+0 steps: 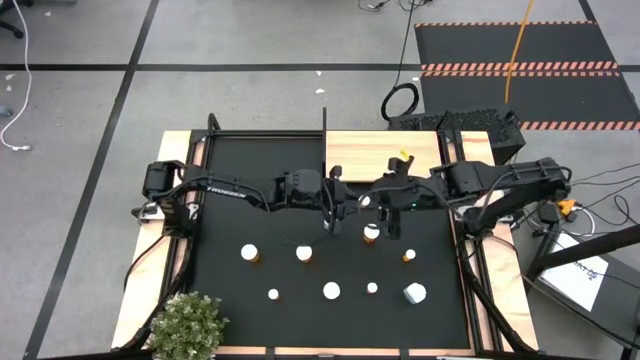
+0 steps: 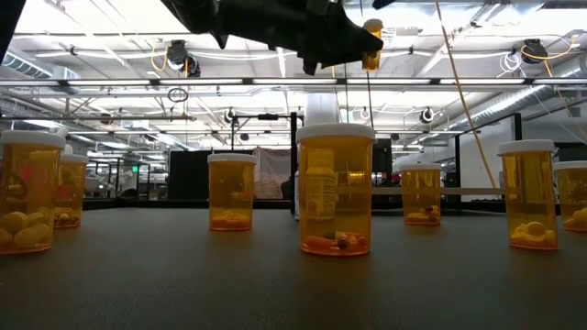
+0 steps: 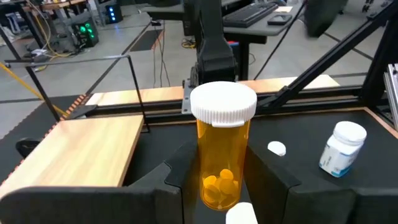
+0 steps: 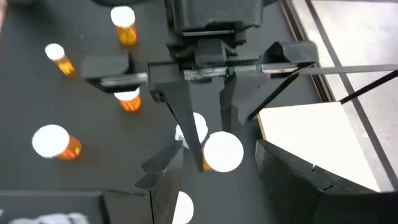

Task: Pick and place medicine bottles onto shelf by color
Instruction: Put the small orange pill bottle on the shelf

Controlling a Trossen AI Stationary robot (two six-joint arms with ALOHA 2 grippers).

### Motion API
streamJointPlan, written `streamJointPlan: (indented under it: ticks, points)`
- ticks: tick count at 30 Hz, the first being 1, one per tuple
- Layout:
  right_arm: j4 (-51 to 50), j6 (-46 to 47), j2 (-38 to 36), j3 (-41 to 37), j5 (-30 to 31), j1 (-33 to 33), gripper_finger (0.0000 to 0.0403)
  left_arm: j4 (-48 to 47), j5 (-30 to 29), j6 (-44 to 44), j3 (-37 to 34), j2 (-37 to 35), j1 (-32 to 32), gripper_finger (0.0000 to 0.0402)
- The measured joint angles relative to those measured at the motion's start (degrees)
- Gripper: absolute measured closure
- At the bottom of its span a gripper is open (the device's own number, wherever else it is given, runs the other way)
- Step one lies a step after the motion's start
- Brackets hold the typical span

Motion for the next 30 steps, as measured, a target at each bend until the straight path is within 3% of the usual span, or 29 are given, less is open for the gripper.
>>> streamJointPlan:
  ticks: [8, 22, 30]
  points:
    - [-1.3, 0.2, 3.0, 0.3, -8.5, -5.8, 0.0204, -0.4, 0.0, -0.1, 0.0, 0.4, 0.5, 0.0289]
    - [-1.4, -3.3, 5.7, 0.3, -10.8, -8.5, 0.0206, -2.2, 0.2, 0.0, 0.0, 0.4, 1.4, 0.0289]
    - [-1.6, -2.7, 6.1, 0.3, -11.6, -8.7, 0.0251, -3.0, 0.2, 0.0, 0.0, 0.4, 1.7, 0.0289]
